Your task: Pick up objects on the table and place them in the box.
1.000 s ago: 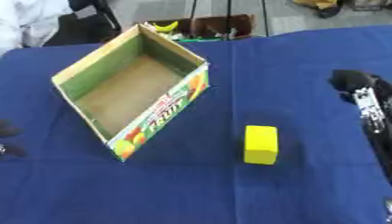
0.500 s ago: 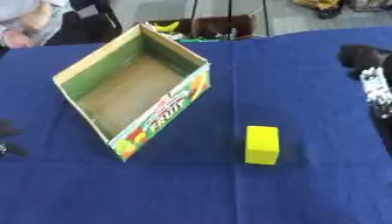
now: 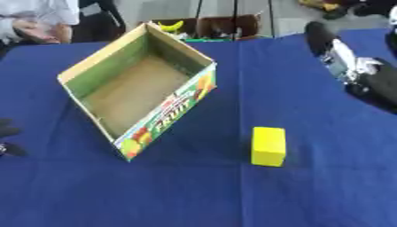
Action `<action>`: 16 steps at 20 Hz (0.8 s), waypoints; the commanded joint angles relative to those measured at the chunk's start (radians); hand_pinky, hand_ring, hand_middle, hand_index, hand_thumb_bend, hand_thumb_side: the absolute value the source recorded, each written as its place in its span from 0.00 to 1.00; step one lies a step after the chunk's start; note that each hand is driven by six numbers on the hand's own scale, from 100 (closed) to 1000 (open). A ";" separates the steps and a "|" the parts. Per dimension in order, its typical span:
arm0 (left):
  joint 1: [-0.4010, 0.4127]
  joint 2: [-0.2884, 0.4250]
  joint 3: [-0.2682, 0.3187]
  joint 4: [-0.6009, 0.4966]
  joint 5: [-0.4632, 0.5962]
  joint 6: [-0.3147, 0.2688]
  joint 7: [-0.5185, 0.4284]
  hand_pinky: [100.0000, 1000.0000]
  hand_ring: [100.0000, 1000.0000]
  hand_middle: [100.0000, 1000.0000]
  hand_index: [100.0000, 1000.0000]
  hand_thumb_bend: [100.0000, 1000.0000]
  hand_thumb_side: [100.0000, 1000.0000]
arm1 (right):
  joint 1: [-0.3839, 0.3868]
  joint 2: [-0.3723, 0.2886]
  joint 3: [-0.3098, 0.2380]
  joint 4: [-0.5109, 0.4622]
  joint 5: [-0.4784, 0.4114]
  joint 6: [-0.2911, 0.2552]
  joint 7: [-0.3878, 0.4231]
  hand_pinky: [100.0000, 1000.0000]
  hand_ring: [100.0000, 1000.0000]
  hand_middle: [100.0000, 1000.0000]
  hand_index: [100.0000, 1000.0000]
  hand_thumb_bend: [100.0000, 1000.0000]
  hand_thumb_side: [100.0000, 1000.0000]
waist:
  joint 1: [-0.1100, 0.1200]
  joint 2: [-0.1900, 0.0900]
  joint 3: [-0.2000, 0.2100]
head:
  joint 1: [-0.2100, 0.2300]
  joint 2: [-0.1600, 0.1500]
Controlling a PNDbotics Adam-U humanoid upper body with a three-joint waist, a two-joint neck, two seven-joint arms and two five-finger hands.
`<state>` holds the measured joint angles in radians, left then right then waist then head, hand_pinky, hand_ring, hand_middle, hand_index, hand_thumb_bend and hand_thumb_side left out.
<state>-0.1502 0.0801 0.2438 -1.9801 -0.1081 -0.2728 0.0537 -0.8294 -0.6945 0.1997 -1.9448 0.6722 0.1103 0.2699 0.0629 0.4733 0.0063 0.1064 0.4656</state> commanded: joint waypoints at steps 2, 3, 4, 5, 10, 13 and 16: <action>0.003 0.023 0.000 -0.020 0.001 0.000 -0.003 0.38 0.64 0.64 0.89 0.00 0.99 | -0.066 -0.047 0.037 0.059 0.051 -0.025 0.152 0.79 0.84 0.77 0.84 0.42 1.00 | -0.004 -0.033 0.003 | -0.004 0.001; 0.004 0.024 0.000 -0.020 0.001 0.000 -0.003 0.38 0.64 0.64 0.89 0.00 0.99 | -0.080 -0.047 0.049 0.084 0.044 -0.027 0.198 0.80 0.85 0.78 0.85 0.51 0.93 | -0.005 -0.034 0.003 | -0.004 0.001; 0.004 0.024 0.000 -0.020 0.001 0.000 -0.003 0.38 0.64 0.64 0.89 0.00 0.99 | -0.095 -0.046 0.058 0.105 0.034 -0.028 0.241 0.80 0.85 0.78 0.85 0.51 0.93 | -0.005 -0.034 0.004 | -0.004 0.002; 0.005 0.024 -0.001 -0.020 0.001 0.000 -0.003 0.38 0.64 0.64 0.89 0.00 0.99 | -0.109 -0.044 0.065 0.126 0.025 -0.026 0.283 0.80 0.85 0.78 0.85 0.58 0.83 | -0.005 -0.035 0.004 | -0.005 0.002; 0.007 0.026 -0.002 -0.020 0.002 0.000 -0.005 0.38 0.64 0.64 0.89 0.00 0.99 | -0.160 -0.031 0.090 0.184 0.003 -0.020 0.402 0.81 0.86 0.78 0.86 0.59 0.76 | -0.004 -0.039 0.004 | -0.008 0.001; 0.007 0.026 -0.002 -0.020 0.003 0.000 -0.005 0.38 0.64 0.64 0.89 0.00 0.99 | -0.168 -0.028 0.091 0.190 0.003 -0.023 0.421 0.81 0.86 0.78 0.86 0.59 0.76 | -0.003 -0.039 0.004 | -0.008 0.000; 0.008 0.027 -0.003 -0.020 0.003 0.000 -0.007 0.38 0.64 0.64 0.89 0.00 0.99 | -0.167 -0.023 0.107 0.210 -0.009 -0.028 0.438 0.82 0.88 0.79 0.88 0.62 0.63 | -0.004 -0.040 0.007 | -0.014 -0.004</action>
<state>-0.1419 0.0852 0.2423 -1.9801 -0.1079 -0.2714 0.0509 -0.9772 -0.7070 0.3083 -1.7365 0.6768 0.0847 0.6993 0.0618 0.4619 0.0129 0.0958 0.4659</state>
